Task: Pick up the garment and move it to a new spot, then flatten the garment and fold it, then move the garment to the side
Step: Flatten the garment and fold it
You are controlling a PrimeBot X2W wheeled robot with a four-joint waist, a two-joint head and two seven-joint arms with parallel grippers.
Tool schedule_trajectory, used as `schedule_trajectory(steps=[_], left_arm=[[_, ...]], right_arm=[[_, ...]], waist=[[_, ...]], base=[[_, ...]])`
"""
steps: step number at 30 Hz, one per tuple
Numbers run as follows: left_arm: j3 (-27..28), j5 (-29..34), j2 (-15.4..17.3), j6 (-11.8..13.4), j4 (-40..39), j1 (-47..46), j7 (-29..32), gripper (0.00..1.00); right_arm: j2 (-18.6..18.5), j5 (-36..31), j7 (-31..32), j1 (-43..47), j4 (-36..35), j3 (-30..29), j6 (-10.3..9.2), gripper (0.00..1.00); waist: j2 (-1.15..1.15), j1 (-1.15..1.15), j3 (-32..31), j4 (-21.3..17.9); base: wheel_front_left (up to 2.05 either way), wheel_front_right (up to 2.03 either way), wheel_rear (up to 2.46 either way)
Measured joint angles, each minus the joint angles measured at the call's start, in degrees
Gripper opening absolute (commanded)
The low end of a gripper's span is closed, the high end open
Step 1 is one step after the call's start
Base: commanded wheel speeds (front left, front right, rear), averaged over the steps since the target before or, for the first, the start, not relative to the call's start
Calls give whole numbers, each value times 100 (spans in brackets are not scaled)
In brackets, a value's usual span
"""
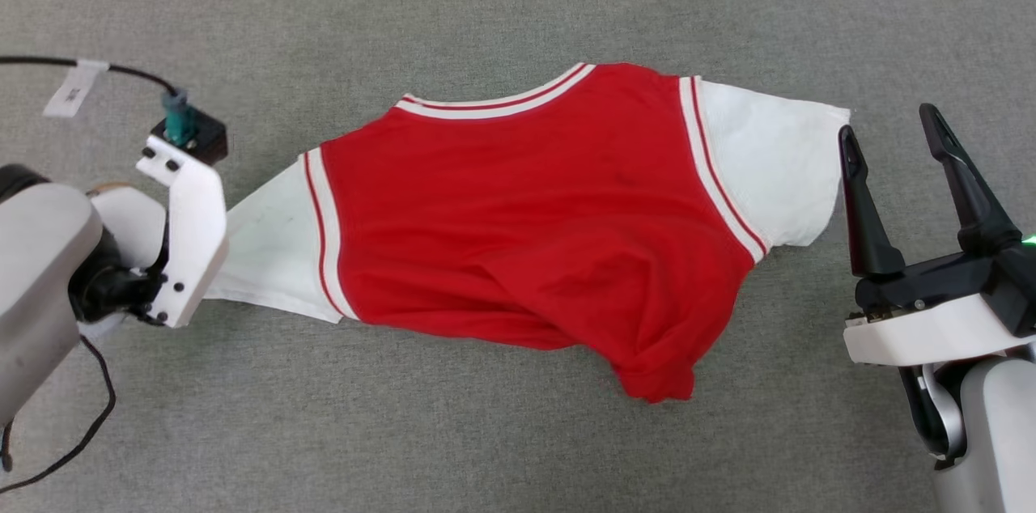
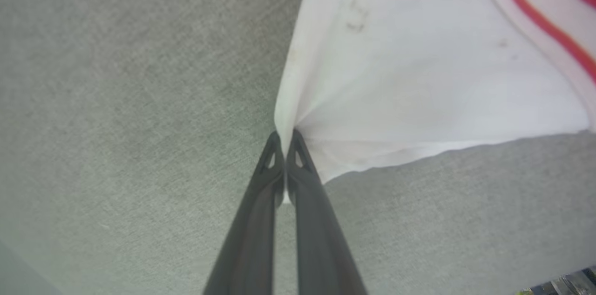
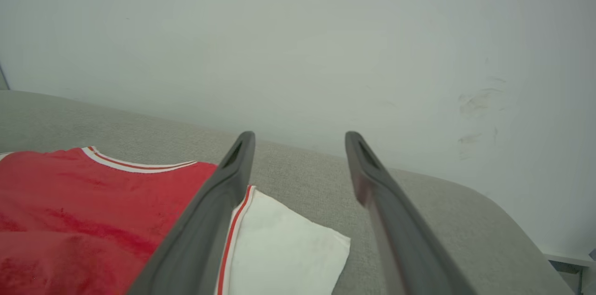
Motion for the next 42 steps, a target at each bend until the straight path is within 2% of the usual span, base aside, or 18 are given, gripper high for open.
schedule_trajectory(steps=[1,2,3,9,19,28,30,36,42], left_arm=[[12,-40,18,32,53,70,-32,0],[33,-77,23,60,93,119,-102,67],[66,-102,20,82,124,149,-196,100],[237,-111,10,86,172,37,-469,100],[294,-315,165,78,44,-257,102,100],[198,-310,93,171,54,186,34,100],[232,-409,30,168,115,229,-5,0],[233,-300,-92,26,97,208,-235,0],[332,-222,77,-89,-305,40,-504,0]], right_arm=[[-10,1,1,2,12,-8,0,100],[-12,1,1,8,19,-18,0,100],[-12,0,0,18,31,-22,0,100],[-19,-14,0,94,108,-47,-1,100],[-22,-14,1,87,77,36,0,100],[-24,-14,0,-40,87,55,0,100],[-31,-14,0,-43,115,54,-1,100],[-282,-13,15,-271,175,-156,-1,100],[-934,80,566,-822,-97,-20,0,100]], waist=[[0,0,1,-1],[0,0,1,-1],[0,0,-7,-1],[0,0,-164,41],[0,0,-161,-5],[0,0,106,-150],[0,0,131,-169],[0,0,41,-129],[0,0,-118,-21]], base=[[0,0,0],[0,0,0],[0,0,0],[0,0,0],[0,0,0],[0,0,0],[0,0,0],[0,0,0],[0,0,0]])
